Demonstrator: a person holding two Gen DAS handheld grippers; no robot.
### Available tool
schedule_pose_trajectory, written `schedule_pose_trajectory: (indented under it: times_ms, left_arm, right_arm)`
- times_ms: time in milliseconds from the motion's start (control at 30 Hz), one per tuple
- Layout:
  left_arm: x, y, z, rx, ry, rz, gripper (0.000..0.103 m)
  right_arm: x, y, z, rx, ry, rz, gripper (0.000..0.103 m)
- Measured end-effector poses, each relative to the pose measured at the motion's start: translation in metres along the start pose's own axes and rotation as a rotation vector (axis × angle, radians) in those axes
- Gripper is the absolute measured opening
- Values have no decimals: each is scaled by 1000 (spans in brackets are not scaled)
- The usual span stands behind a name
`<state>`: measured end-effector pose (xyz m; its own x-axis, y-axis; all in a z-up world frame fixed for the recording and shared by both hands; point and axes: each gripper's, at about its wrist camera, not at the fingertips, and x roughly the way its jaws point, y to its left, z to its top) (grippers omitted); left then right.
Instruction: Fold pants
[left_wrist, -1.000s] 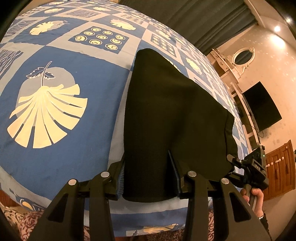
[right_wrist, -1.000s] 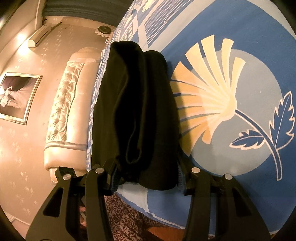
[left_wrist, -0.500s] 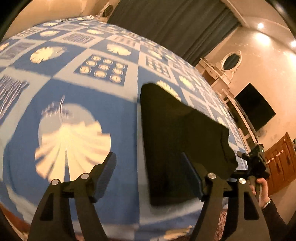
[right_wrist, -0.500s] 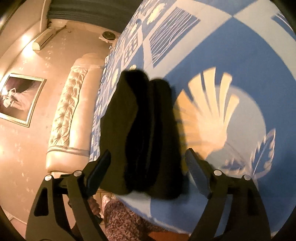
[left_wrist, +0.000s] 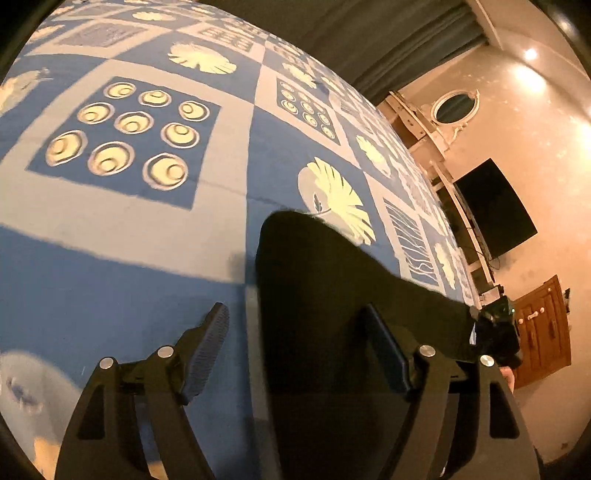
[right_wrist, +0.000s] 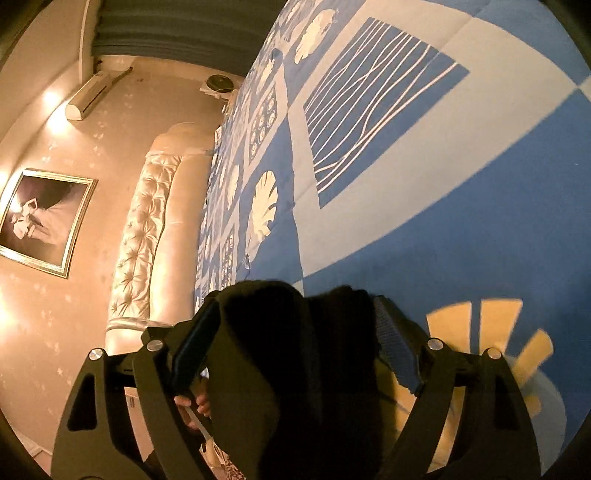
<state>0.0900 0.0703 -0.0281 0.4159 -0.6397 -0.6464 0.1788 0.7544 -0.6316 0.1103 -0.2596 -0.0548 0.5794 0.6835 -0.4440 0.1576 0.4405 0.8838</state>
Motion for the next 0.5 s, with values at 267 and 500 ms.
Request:
schedule_pose_trajectory:
  times_ms: [267,500]
  left_arm:
    - [16,0,4,26,-16,-11,73]
    - [20,-11,1,90,-24,83,45]
  right_arm:
    - [-3,-13,3,-11,9,-39,44]
    - [-2,-17,0,-14,-12,-13,36]
